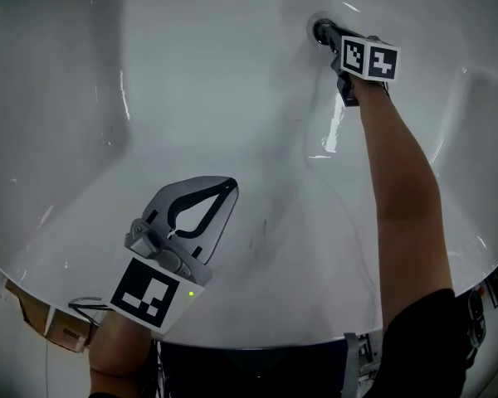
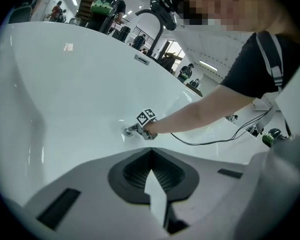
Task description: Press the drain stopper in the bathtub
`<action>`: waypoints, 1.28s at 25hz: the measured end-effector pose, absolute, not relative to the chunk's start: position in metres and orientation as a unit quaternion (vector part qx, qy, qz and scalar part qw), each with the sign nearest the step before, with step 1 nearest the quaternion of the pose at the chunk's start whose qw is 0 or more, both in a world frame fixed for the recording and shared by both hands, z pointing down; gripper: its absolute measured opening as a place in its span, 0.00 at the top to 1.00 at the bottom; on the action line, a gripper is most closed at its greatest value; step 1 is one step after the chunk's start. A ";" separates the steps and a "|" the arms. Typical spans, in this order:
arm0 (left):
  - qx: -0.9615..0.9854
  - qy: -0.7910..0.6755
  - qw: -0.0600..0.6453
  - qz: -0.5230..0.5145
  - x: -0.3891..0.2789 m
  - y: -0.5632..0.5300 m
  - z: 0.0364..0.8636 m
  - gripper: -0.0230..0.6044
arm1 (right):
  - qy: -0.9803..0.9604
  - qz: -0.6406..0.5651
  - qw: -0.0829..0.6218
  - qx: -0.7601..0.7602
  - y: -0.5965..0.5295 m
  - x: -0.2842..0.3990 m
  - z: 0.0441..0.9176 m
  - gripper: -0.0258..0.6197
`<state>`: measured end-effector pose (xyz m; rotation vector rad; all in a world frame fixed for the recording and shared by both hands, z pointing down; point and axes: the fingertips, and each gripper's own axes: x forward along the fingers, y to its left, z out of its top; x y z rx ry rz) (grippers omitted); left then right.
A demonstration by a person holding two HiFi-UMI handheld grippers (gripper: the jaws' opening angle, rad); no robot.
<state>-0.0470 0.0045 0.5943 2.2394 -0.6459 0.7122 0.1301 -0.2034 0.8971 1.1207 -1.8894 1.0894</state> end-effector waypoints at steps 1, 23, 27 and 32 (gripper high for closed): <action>0.862 -0.245 0.345 0.279 -0.047 0.004 0.597 0.95 | -0.723 0.418 0.341 0.431 -0.203 0.130 0.901 0.95; 0.844 -0.243 0.395 0.270 -0.046 0.001 0.591 0.95 | -0.695 0.427 0.401 0.417 -0.204 0.130 0.924 0.94; 0.848 -0.235 0.390 0.272 -0.046 0.001 0.591 0.95 | -0.696 0.401 0.422 0.420 -0.204 0.129 0.924 0.94; 0.843 -0.242 0.399 0.268 -0.046 0.001 0.591 0.95 | -0.697 0.404 0.419 0.419 -0.204 0.129 0.923 0.94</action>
